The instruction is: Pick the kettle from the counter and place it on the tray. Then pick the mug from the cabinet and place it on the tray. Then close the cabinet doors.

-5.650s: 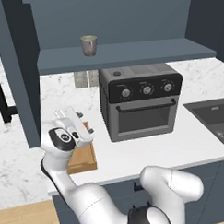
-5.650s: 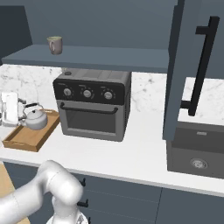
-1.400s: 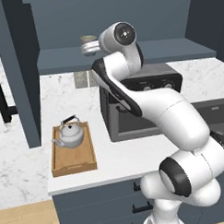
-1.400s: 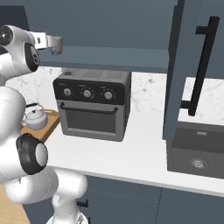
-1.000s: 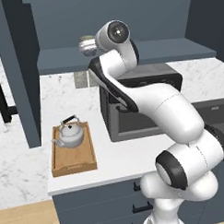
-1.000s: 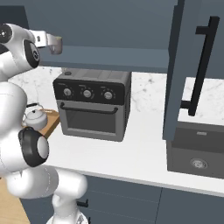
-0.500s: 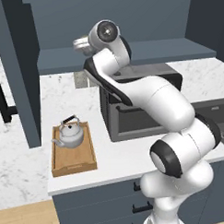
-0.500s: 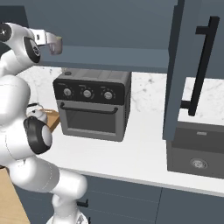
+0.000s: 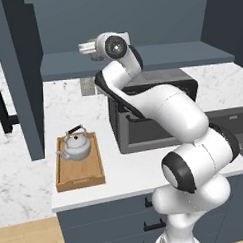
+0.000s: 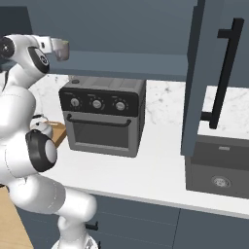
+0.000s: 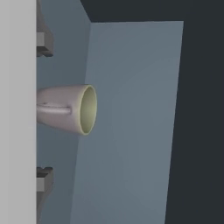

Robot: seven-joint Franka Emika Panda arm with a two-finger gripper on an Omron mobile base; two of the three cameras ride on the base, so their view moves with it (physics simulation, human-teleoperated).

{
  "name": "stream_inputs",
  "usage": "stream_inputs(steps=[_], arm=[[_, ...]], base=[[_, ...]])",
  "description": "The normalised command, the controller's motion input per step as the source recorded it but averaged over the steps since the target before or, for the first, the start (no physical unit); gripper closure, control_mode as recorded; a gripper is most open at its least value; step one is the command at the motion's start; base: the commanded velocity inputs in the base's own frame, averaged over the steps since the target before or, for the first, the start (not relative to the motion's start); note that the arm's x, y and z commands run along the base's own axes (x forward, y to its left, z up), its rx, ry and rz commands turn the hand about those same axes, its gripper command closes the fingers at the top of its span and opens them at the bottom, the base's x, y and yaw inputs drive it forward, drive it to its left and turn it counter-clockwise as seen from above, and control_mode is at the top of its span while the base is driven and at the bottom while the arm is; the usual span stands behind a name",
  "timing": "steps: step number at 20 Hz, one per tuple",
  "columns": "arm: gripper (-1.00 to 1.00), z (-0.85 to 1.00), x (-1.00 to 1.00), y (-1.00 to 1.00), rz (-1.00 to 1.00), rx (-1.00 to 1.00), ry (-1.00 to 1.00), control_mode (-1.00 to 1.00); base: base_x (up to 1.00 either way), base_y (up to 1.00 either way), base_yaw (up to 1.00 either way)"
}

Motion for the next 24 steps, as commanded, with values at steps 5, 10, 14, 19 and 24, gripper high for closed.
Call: stream_inputs(steps=[5,10,14,19,24], arm=[[-1.0,-0.02,0.01,0.0,0.0,0.0,0.0,-1.0],[-1.0,-0.04,0.01,0.0,0.0,0.0,0.0,-1.0],[-1.0,0.0,0.11,0.0,0.0,0.01,0.0,-1.0],[-1.0,0.0,0.13,0.0,0.0,0.02,0.0,-1.0],[-1.0,-0.08,0.1,0.0,0.0,0.0,0.0,-1.0]], base=[[0.0,0.0,0.0],[0.0,0.0,0.0],[0.0,0.0,0.0],[0.0,0.0,0.0],[0.0,0.0,0.0]])
